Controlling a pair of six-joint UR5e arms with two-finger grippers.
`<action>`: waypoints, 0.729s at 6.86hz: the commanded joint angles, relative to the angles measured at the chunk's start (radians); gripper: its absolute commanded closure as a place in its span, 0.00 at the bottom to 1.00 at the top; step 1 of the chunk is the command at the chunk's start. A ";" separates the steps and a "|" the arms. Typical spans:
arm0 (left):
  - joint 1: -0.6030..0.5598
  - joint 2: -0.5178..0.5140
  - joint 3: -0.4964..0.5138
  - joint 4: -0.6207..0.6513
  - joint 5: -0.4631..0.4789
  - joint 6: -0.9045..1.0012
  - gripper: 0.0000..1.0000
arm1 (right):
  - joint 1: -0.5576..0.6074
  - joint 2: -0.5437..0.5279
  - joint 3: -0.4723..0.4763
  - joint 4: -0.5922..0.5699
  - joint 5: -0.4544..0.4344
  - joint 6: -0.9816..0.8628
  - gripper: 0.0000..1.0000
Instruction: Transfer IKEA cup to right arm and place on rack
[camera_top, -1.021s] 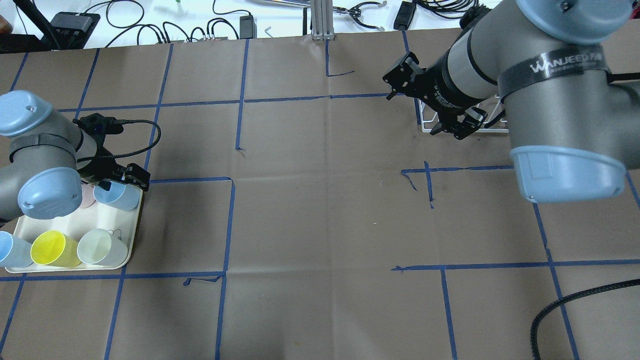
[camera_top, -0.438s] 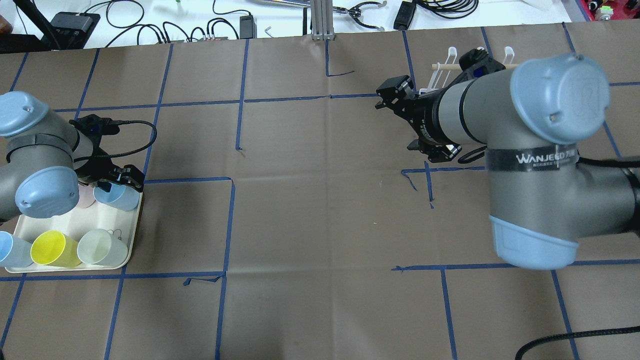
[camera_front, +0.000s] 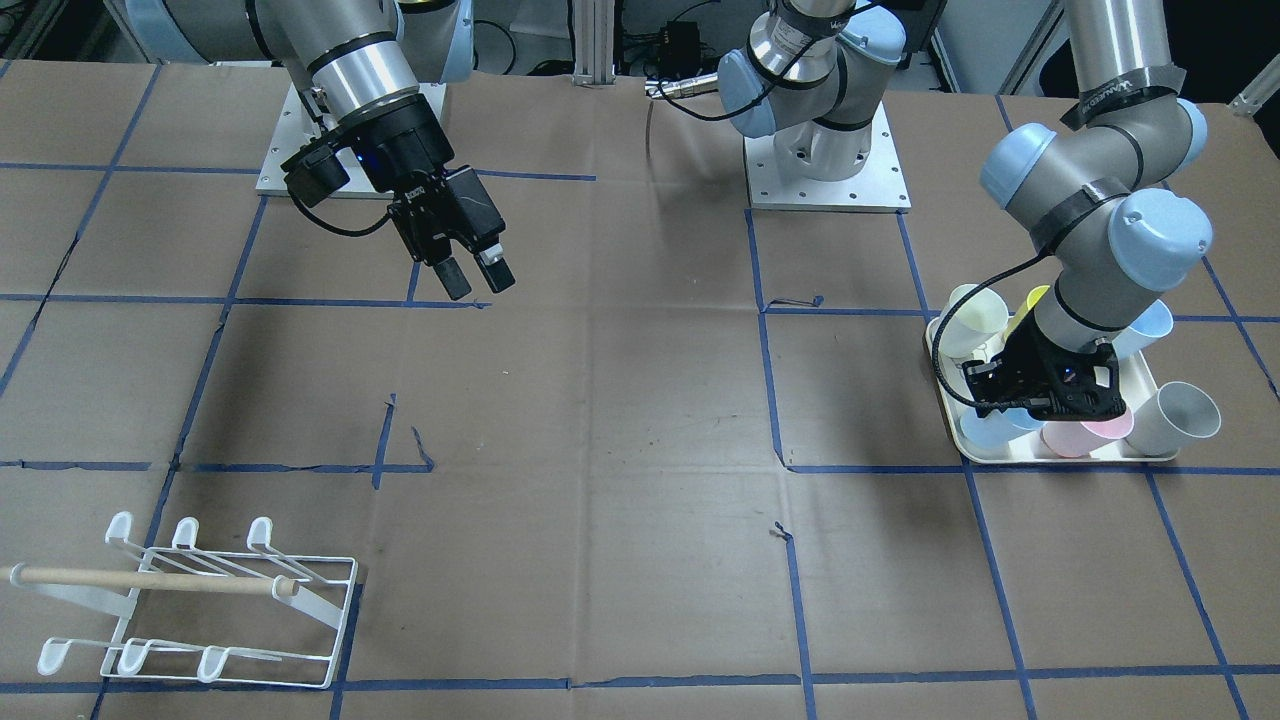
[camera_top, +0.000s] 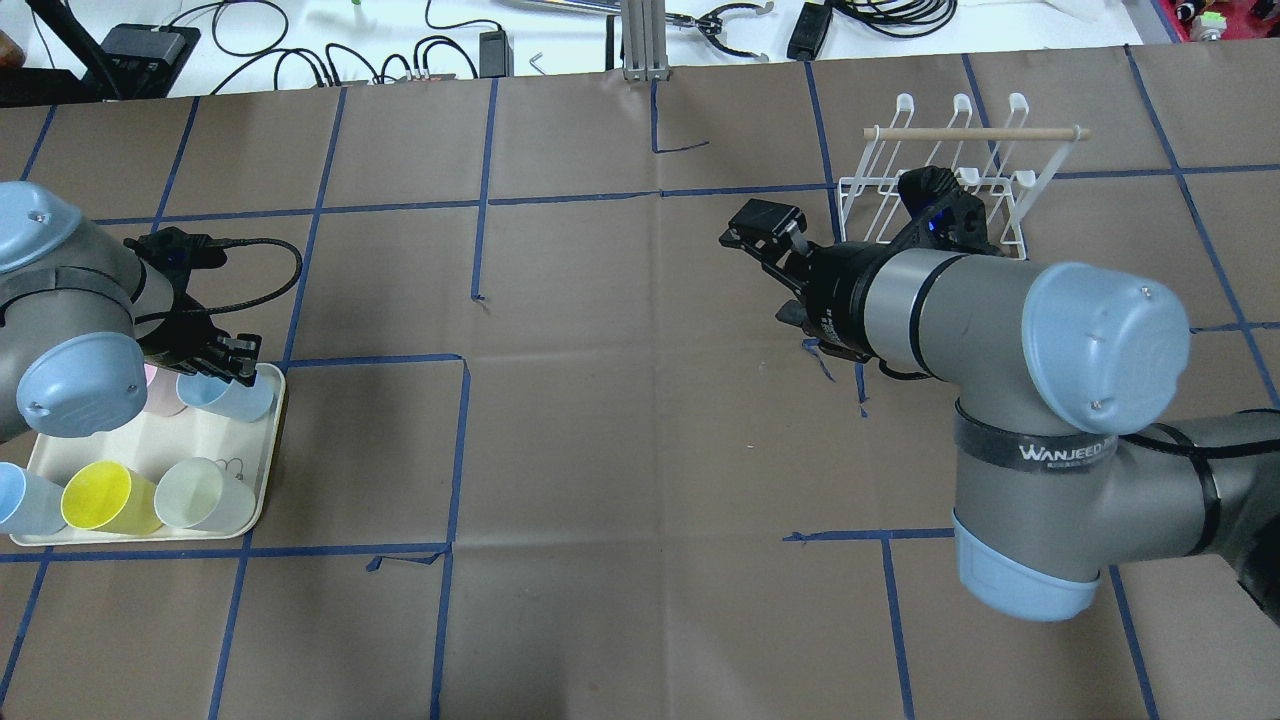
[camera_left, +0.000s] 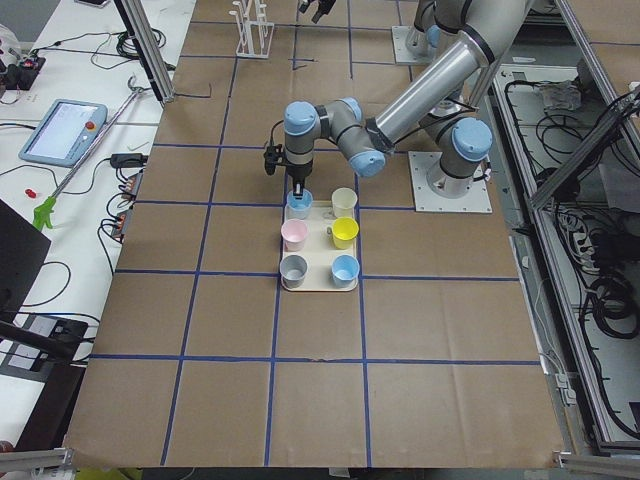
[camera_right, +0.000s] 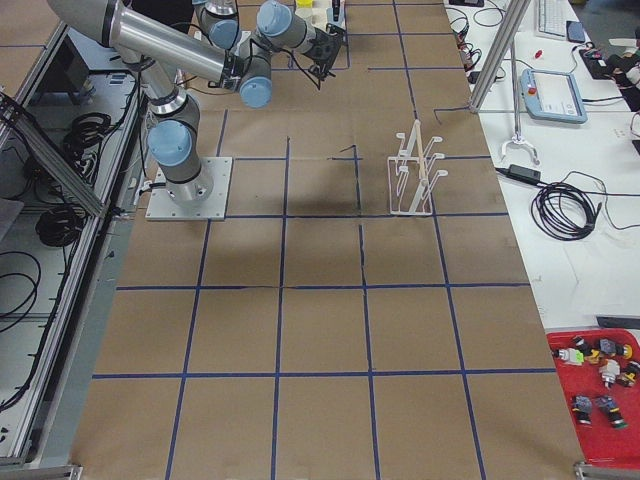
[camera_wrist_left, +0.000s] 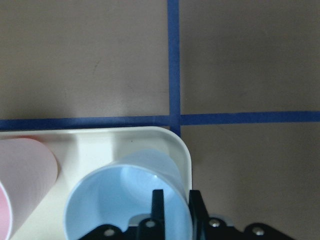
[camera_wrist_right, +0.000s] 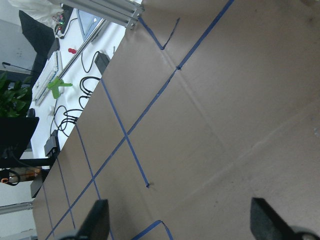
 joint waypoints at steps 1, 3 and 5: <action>-0.001 0.047 0.071 -0.081 -0.002 -0.001 1.00 | -0.003 0.005 0.025 -0.102 0.057 -0.002 0.00; -0.012 0.098 0.306 -0.450 -0.008 -0.011 1.00 | -0.004 0.005 0.034 -0.104 0.059 -0.002 0.00; -0.049 0.044 0.484 -0.605 -0.020 0.002 1.00 | -0.006 0.005 0.033 -0.105 0.059 -0.002 0.00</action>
